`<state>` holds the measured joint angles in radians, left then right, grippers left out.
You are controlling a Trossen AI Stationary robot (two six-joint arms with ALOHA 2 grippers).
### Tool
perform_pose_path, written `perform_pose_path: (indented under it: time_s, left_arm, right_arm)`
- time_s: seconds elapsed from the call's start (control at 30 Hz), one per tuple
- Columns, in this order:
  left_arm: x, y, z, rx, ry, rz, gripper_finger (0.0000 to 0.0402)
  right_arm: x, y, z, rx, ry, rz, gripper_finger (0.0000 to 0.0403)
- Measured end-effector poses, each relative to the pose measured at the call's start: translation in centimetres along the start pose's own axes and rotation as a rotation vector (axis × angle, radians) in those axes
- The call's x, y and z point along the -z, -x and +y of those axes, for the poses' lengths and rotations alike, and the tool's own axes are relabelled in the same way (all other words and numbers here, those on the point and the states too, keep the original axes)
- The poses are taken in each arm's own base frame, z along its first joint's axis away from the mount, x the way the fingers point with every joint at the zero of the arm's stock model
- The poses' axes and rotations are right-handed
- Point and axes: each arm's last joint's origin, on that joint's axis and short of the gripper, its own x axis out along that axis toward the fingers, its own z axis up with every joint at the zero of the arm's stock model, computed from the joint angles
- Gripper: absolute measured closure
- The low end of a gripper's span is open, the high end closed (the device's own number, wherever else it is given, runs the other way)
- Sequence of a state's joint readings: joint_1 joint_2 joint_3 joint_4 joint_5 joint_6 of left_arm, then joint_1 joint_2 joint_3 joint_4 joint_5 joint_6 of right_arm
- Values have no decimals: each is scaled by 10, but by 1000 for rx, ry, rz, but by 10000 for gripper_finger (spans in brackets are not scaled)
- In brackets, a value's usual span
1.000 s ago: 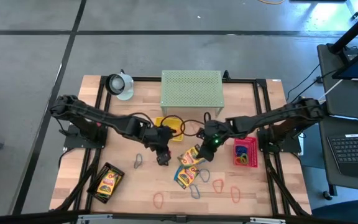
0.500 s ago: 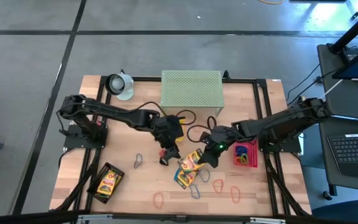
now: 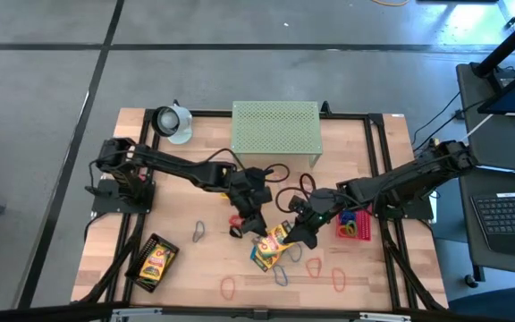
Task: Pick & Place Office Desk Supplies
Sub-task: Put the crayon box into the black bin
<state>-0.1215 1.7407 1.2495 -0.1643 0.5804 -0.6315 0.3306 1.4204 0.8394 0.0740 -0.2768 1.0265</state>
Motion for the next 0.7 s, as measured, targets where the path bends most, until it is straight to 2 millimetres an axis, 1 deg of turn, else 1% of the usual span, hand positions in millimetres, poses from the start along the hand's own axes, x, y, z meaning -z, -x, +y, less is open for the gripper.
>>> perform_pose_path:
  time_s: [0.27, 0.37, 0.47, 0.6, 0.7]
  left_arm:
    - [-6, -1, -12, 146, -51, -24, 187]
    - [-5, -3, -16, 188, -61, -1, 188]
    - [-2, -4, -19, 208, -64, 25, 194]
    - [0, -5, -22, 238, -77, 42, 223]
    - [-1, -5, -23, 250, -89, 39, 262]
  right_arm:
    - [-4, 0, 5, -41, 9, -50, 403]
    - [-7, 1, 8, -40, 34, -60, 403]
    - [-13, 3, 15, -60, 68, -85, 403]
    - [-18, 5, 16, -50, 84, -111, 403]
    - [-19, 5, 17, -54, 88, -115, 403]
